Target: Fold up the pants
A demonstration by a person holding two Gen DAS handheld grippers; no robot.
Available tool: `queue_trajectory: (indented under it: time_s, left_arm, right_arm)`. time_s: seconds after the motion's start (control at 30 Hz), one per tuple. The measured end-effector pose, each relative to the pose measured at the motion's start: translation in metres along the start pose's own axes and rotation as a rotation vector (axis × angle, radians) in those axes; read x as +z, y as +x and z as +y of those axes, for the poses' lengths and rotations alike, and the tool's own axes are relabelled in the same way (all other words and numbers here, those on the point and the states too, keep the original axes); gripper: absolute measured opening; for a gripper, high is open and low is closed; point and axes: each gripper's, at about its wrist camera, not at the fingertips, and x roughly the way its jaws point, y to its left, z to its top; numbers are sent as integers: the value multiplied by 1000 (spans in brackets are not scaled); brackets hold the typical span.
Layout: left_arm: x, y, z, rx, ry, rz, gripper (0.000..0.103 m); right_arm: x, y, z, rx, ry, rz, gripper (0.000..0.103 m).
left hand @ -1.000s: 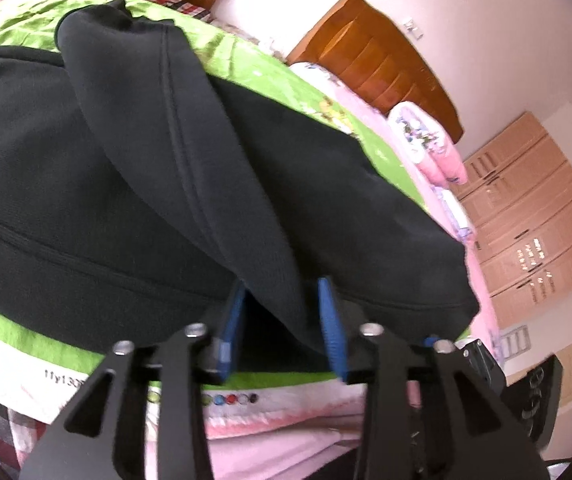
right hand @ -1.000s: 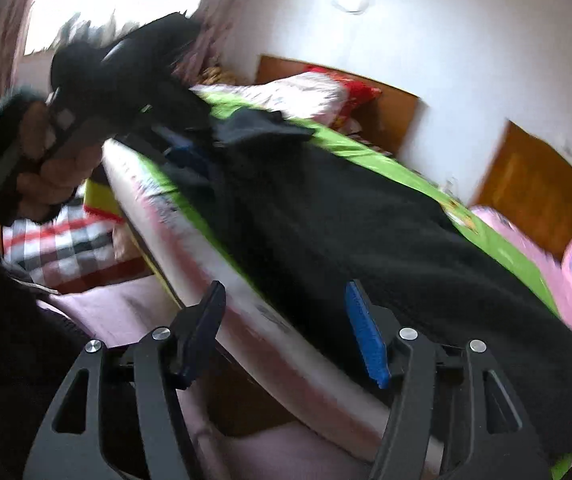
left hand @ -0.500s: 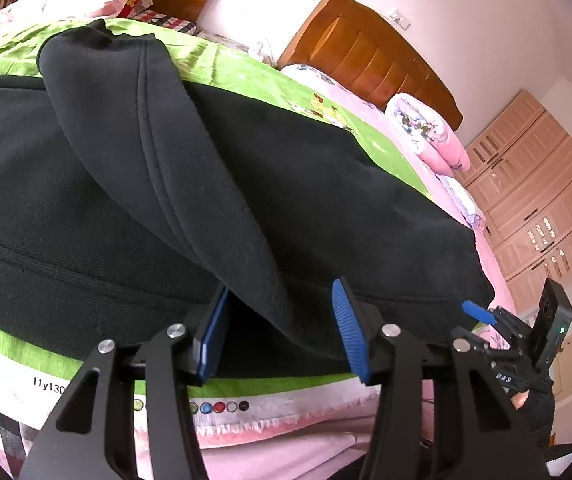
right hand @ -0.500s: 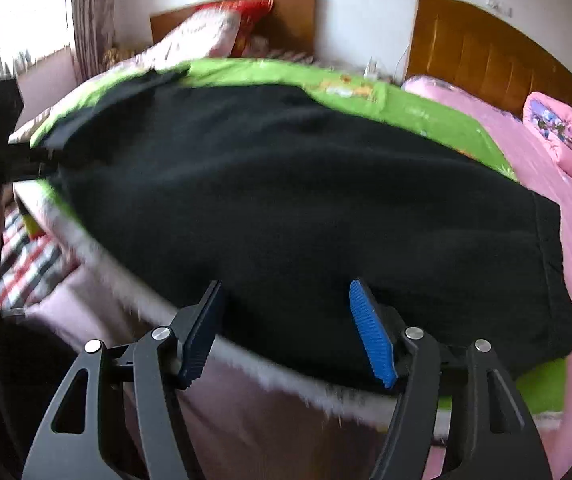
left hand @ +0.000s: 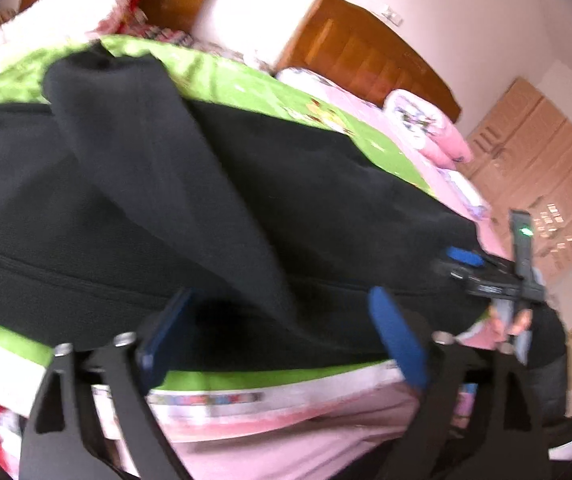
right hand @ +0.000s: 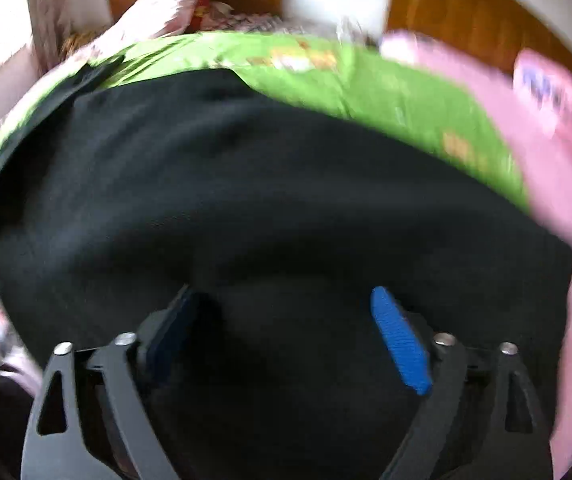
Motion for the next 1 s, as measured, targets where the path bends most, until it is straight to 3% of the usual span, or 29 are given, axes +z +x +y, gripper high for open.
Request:
queue_trajectory:
  time_s: [0.1,0.17,0.33,0.43,0.5,0.53,0.6,0.67,0.7,0.73,0.8,0.9,1.0]
  left_arm:
    - [9,-13,23,71,-26,-16,93]
    - [22,-21,37,85,-57,-35,93]
    - [96,-20,40,169,-42,-54,96]
    - [130,18,29,242,-15,34,96]
    - [135,49,27,274,-16,118,95]
    - [133,59,27,300,-18,152,87]
    - [124,78,32,337,-4,211,83]
    - [115,77,33,374,49,175,65]
    - [113,71,35,417,65,136,25]
    - [112,60,41,393,50,93,11]
    - [111,46,56,323,-13,68,11]
    - [102,24,88,277,-93,28,9]
    - [84,-1,102,180,-153,-58,9]
  right_arm:
    - [-10,-17,-2,-18,28,-27,87]
    - [-4,-29,12,-80,-7,-64,87]
    - [41,-48,74,85,-90,-251,87]
    - [70,-38,125,88,-175,-320,88]
    - [79,-29,147,114,-199,-323,88]
    - [82,-25,151,140,-200,-320,88]
    - [82,-20,155,192,-198,-303,88]
    - [79,-10,156,198,-192,-274,88]
    - [79,-5,156,195,-185,-263,88]
    - [78,-1,155,202,-170,-250,88]
    - [74,3,155,217,-143,-241,88]
    - [70,4,160,225,-128,-240,88]
    - [71,3,165,239,-135,-235,88]
